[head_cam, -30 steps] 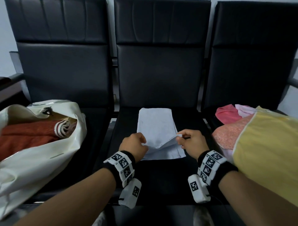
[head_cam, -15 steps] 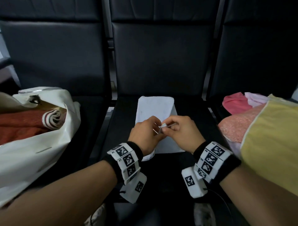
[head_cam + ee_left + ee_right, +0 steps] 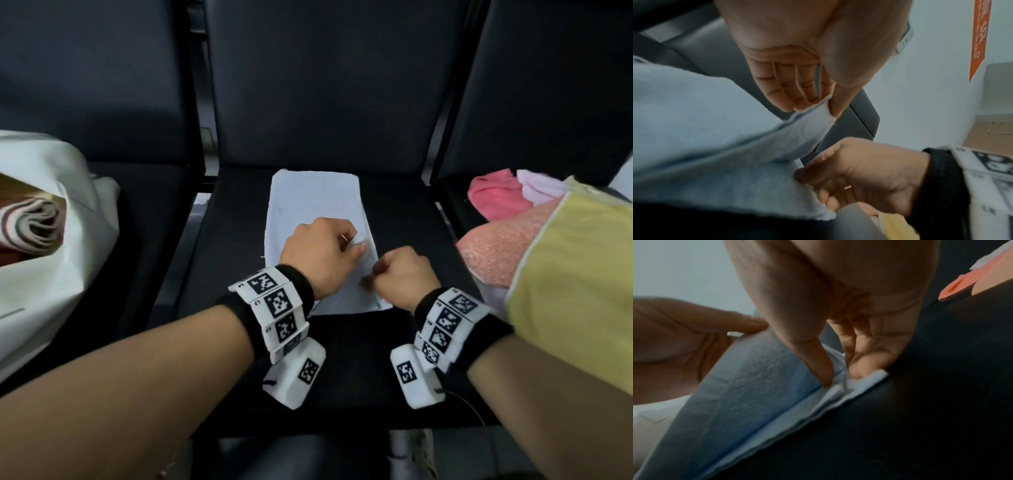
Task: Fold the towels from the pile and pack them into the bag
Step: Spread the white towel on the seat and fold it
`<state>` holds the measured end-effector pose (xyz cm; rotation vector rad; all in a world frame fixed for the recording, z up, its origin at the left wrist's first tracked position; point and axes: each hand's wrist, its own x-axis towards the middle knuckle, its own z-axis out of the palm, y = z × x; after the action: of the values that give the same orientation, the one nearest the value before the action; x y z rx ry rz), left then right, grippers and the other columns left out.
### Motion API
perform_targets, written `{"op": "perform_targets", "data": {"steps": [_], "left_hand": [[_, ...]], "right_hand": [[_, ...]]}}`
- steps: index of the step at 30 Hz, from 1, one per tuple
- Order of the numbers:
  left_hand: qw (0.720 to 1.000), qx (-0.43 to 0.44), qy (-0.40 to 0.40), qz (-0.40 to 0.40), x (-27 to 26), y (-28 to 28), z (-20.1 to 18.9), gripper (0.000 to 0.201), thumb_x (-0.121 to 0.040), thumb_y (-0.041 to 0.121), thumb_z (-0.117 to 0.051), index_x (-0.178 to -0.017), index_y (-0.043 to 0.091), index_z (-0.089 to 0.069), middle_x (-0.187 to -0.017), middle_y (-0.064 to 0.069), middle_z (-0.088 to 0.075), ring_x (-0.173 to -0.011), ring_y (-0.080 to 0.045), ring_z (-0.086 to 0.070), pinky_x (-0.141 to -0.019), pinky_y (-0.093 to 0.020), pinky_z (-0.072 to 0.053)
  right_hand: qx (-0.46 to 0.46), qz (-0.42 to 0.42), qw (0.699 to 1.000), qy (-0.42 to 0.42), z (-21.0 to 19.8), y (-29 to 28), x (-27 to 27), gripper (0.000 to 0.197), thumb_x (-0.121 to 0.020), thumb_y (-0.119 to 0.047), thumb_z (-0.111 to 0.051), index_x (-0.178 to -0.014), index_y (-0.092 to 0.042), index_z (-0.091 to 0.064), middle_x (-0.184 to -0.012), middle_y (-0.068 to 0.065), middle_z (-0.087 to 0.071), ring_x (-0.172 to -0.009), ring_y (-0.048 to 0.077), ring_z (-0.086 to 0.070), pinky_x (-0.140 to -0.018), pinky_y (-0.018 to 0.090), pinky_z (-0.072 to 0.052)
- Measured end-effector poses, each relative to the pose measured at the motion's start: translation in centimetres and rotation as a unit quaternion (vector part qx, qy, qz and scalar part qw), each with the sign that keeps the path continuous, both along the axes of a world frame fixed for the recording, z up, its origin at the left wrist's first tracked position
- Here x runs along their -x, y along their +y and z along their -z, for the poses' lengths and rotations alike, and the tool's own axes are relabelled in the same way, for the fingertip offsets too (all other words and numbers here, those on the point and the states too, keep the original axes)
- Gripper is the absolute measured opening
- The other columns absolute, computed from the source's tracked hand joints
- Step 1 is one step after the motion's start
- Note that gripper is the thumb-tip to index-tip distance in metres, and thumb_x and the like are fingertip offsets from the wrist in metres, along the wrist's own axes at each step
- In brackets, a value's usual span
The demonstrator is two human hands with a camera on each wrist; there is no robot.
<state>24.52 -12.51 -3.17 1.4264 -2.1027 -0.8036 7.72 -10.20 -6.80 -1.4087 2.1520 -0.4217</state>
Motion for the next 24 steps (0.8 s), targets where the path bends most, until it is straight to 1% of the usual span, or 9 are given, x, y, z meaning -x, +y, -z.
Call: {"op": "perform_targets", "data": {"steps": [2,4,6,8,11,13,16,20,24], "left_hand": [[1.0,-0.018,0.002,0.018,0.1,0.1,0.3,0.023,-0.094,0.042,-0.063,-0.088,0.021,-0.069,-0.086,0.006,-0.071,-0.09,-0.022,-0.062,-0.083,-0.036,-0.051],[0.999,-0.033,0.0,0.033,0.3,0.3,0.6,0.02,-0.094,0.043,-0.063,-0.09,0.025,-0.07,-0.09,0.007,-0.072,-0.094,-0.02,-0.063,-0.087,-0.036,-0.051],[0.998,-0.043,0.002,0.04,0.5,0.4,0.8,0.018,-0.094,0.045,-0.064,-0.083,0.031,-0.066,-0.091,0.009,-0.072,-0.094,-0.018,-0.064,-0.089,-0.037,-0.052],[0.998,-0.047,0.009,0.04,0.7,0.5,1.0,0.022,-0.093,0.046,-0.064,-0.073,0.037,-0.06,-0.089,0.01,-0.072,-0.091,-0.017,-0.065,-0.089,-0.038,-0.053],[0.998,-0.045,0.024,0.034,0.9,0.7,1.0,0.021,-0.093,0.047,-0.064,-0.074,0.038,-0.061,-0.089,0.011,-0.072,-0.093,-0.017,-0.065,-0.09,-0.039,-0.053],[0.998,-0.041,0.037,0.029,0.8,0.8,0.9,0.02,-0.093,0.045,-0.065,-0.075,0.036,-0.063,-0.088,0.01,-0.072,-0.094,-0.017,-0.065,-0.089,-0.039,-0.053],[0.998,-0.03,0.045,0.025,0.7,1.1,0.7,0.026,-0.094,0.04,-0.064,-0.07,0.035,-0.058,-0.086,0.008,-0.072,-0.092,-0.02,-0.065,-0.087,-0.04,-0.053],[0.998,-0.023,0.053,0.021,0.7,1.4,0.9,0.027,-0.096,0.041,-0.063,-0.074,0.025,-0.061,-0.082,0.004,-0.071,-0.09,-0.023,-0.064,-0.085,-0.043,-0.053],[0.998,-0.02,0.065,0.014,1.0,1.6,0.8,0.028,-0.096,0.04,-0.062,-0.082,0.016,-0.066,-0.081,0.0,-0.071,-0.09,-0.024,-0.063,-0.085,-0.044,-0.052]], "right_hand": [[-0.011,0.001,0.999,0.043,-0.4,0.1,-0.6,0.019,-0.078,-0.034,-0.075,-0.087,-0.018,-0.071,-0.092,0.008,-0.07,-0.083,0.028,-0.066,-0.067,0.029,-0.048],[-0.02,-0.003,0.998,0.063,-0.7,0.2,-1.2,0.025,-0.08,-0.033,-0.071,-0.095,-0.014,-0.067,-0.098,0.012,-0.067,-0.089,0.035,-0.065,-0.07,0.031,-0.047],[-0.03,-0.008,0.996,0.078,-1.0,0.4,-1.7,0.033,-0.083,-0.033,-0.068,-0.103,-0.009,-0.059,-0.106,0.015,-0.063,-0.099,0.04,-0.064,-0.075,0.035,-0.048],[-0.039,-0.014,0.996,0.073,-1.0,0.6,-2.0,0.031,-0.086,-0.031,-0.066,-0.104,-0.009,-0.054,-0.108,0.015,-0.061,-0.103,0.04,-0.063,-0.08,0.036,-0.05],[-0.032,-0.01,0.999,0.026,-1.0,0.7,-1.8,0.023,-0.087,-0.027,-0.062,-0.099,-0.007,-0.061,-0.102,0.014,-0.067,-0.096,0.035,-0.065,-0.081,0.038,-0.055],[-0.019,-0.002,1.0,-0.007,-1.1,0.9,-1.5,0.017,-0.086,-0.025,-0.061,-0.086,-0.01,-0.068,-0.091,0.012,-0.07,-0.089,0.032,-0.067,-0.076,0.036,-0.055],[-0.005,0.018,0.998,-0.054,-1.2,1.1,-0.5,0.019,-0.083,-0.02,-0.063,-0.069,-0.009,-0.07,-0.072,0.01,-0.072,-0.077,0.027,-0.071,-0.072,0.036,-0.06],[0.008,0.037,0.994,-0.104,-0.8,1.6,0.6,0.015,-0.081,-0.017,-0.066,-0.07,-0.009,-0.071,-0.074,0.012,-0.073,-0.073,0.029,-0.074,-0.076,0.048,-0.062],[0.03,0.036,0.99,-0.135,-0.6,2.1,0.4,0.017,-0.089,-0.023,-0.067,-0.078,-0.01,-0.069,-0.071,0.013,-0.074,-0.065,0.028,-0.075,-0.073,0.049,-0.062]]}}
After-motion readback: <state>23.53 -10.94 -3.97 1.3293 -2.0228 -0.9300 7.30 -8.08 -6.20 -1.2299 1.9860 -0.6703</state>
